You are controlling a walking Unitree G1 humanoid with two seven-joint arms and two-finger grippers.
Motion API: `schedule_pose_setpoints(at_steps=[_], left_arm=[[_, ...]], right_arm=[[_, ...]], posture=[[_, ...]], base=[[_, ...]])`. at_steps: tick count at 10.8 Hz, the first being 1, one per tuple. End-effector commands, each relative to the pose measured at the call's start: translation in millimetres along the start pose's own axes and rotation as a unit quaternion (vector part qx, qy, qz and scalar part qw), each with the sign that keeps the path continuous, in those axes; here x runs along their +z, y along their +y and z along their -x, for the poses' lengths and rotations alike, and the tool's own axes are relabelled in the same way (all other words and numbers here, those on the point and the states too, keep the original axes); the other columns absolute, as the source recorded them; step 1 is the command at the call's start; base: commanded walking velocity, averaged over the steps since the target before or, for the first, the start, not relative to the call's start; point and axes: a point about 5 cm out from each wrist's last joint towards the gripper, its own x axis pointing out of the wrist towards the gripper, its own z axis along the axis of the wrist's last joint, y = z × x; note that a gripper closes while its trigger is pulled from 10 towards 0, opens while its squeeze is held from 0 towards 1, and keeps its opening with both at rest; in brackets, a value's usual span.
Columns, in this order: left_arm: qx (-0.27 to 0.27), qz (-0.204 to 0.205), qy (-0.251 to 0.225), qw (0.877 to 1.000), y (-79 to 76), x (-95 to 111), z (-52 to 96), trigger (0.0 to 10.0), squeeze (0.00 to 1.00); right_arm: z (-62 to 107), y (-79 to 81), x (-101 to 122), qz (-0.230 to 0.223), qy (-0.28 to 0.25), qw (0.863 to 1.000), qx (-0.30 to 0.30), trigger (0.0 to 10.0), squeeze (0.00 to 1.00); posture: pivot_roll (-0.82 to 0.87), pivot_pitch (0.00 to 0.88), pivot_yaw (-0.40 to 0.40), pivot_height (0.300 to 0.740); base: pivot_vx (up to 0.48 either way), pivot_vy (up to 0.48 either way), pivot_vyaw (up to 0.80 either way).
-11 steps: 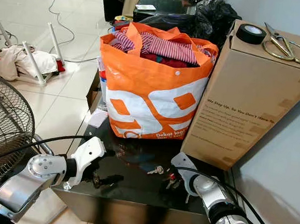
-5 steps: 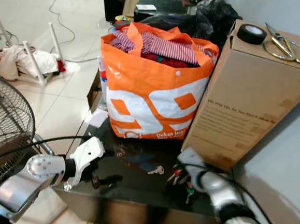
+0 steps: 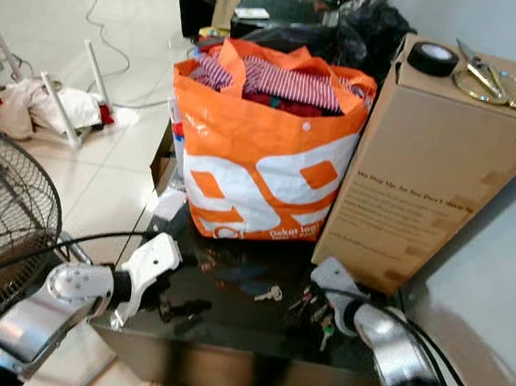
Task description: Hang keys on a hook
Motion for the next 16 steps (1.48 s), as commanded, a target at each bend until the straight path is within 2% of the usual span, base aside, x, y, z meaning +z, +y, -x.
schedule_pose_setpoints(at_steps=[1, 3, 4, 6, 7, 9, 10, 11, 13, 16], left_arm=[[0.025, -0.002, -0.015, 1.000, 5.6, 4, 2.4, 10.0, 0.08], [0.136, 0.010, -0.072, 0.988, 21.6, 15, 7.6, 10.0, 0.08], [0.187, 0.013, -0.092, 0.978, 26.8, 19, 13.6, 10.0, 0.08], [0.283, 0.023, -0.129, 0.950, 31.0, 30, 32.0, 10.0, 0.09], [0.315, 0.026, -0.143, 0.938, 30.3, 34, 39.8, 10.0, 0.09], [0.337, 0.036, -0.144, 0.930, 27.3, 32, 41.2, 10.0, 0.09], [0.343, 0.038, -0.145, 0.927, 24.9, 33, 39.7, 10.0, 0.09], [0.354, 0.044, -0.146, 0.923, 22.7, 34, 39.6, 10.0, 0.10], [0.364, 0.045, -0.143, 0.919, 18.4, 37, 36.8, 10.0, 0.10], [0.372, 0.062, -0.147, 0.914, 18.4, 37, 36.1, 10.0, 0.09]], right_arm=[[6.5, -6.9, 10, -0.032, -0.034, 0.999, -0.021, 0.0, 0.00], [21.7, -6.0, 23, -0.088, -0.103, 0.989, -0.053, 0.0, 0.00], [32.1, -2.2, 30, -0.105, -0.133, 0.983, -0.068, 0.0, 0.00], [53.7, 5.5, 48, -0.139, -0.190, 0.967, -0.103, 0.0, 0.00], [57.5, 10.0, 59, -0.152, -0.209, 0.959, -0.118, 0.0, 0.00], [57.9, 15.1, 78, -0.165, -0.234, 0.947, -0.149, 0.0, 0.00], [61.1, 13.7, 84, -0.174, -0.240, 0.940, -0.169, 10.0, 0.00], [66.9, 10.4, 95, -0.179, -0.248, 0.934, -0.186, 10.0, 0.00], [67.6, 4.8, 106, -0.182, -0.250, 0.932, -0.192, 10.0, 0.00], [64.0, 4.5, 107, -0.194, -0.233, 0.930, -0.209, 10.0, 0.00]], posture=[[-0.06, 0.000, -0.006, 0.740], [-0.05, 0.000, -0.010, 0.740], [-0.03, 0.000, -0.016, 0.740], [-0.01, 0.000, -0.025, 0.740], [0.01, 0.000, -0.033, 0.740], [0.02, 0.000, -0.034, 0.740], [0.01, 0.000, -0.030, 0.740], [0.01, 0.000, -0.034, 0.740], [0.05, 0.000, -0.032, 0.740], [0.05, 0.000, -0.049, 0.740]], base=[[0.000, 0.000, 0.00], [0.000, 0.000, 0.00], [0.000, 0.000, 0.00], [0.000, 0.000, 0.00], [0.000, 0.000, 0.00], [0.000, 0.000, 0.00], [0.000, 0.000, 0.00], [0.000, 0.000, 0.00], [0.000, 0.000, 0.00], [0.000, 0.000, 0.00]])
